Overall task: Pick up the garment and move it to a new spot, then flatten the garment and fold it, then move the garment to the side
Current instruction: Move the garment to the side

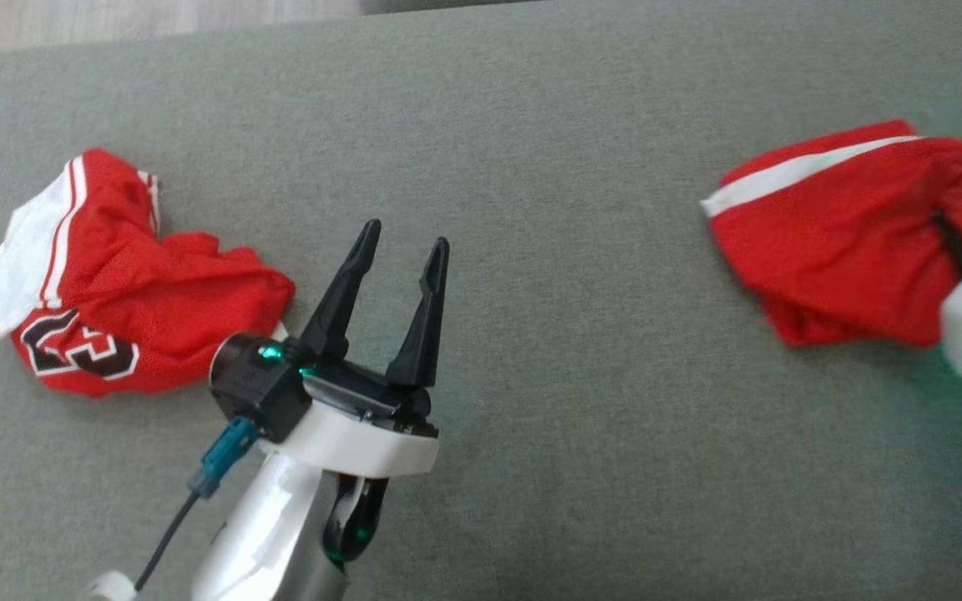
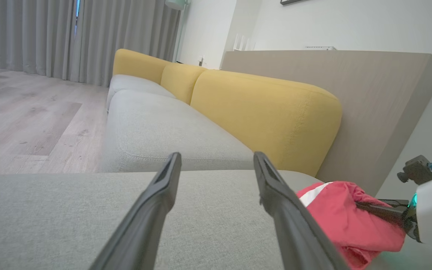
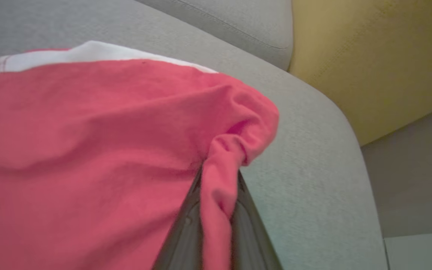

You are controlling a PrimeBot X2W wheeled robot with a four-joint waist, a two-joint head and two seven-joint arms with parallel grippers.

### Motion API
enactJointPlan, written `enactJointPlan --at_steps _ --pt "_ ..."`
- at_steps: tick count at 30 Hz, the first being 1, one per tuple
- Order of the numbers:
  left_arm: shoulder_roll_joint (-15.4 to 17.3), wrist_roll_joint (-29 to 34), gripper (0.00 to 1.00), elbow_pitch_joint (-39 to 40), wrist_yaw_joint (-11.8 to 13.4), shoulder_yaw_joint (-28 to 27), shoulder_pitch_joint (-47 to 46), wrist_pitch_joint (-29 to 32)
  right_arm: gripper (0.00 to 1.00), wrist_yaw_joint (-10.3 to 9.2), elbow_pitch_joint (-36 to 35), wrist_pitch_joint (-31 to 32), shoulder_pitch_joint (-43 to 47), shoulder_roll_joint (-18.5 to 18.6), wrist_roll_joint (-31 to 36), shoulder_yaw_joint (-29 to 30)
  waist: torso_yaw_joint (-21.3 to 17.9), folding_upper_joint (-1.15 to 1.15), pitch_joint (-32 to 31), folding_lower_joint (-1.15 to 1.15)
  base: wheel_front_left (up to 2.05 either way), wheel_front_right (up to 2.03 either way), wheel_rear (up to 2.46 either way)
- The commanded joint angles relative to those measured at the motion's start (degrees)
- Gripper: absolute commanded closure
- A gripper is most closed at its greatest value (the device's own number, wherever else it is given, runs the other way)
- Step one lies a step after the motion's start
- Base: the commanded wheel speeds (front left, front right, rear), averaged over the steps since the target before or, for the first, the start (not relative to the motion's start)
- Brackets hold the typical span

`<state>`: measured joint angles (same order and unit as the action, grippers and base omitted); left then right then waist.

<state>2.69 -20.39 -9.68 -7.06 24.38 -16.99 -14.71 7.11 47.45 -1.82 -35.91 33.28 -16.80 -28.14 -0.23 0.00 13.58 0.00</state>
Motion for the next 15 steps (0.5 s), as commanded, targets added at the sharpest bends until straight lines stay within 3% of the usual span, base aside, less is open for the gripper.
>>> enactJointPlan --at_steps 1,7,15 --pt "0.2 -0.5 0.00 2.1 0.1 -1.3 -2.5 -0.3 1.00 0.37 -0.7 0.3 -1.4 2.8 -0.9 -0.8 0.7 0.00 0.7 0.00 0.00 0.00 0.00" --pt "0.2 -0.3 0.00 2.2 0.0 -1.6 -2.7 -0.3 1.00 0.37 3.4 0.9 -2.8 7.5 -2.5 0.8 2.3 0.00 2.3 0.00 0.00 0.00 0.00" --pt "0.2 0.2 0.00 2.1 -0.1 -2.5 -2.9 -0.3 1.00 0.37 8.6 -1.0 -4.3 8.4 -1.8 4.5 3.1 0.00 3.6 0.00 0.00 0.00 0.00"
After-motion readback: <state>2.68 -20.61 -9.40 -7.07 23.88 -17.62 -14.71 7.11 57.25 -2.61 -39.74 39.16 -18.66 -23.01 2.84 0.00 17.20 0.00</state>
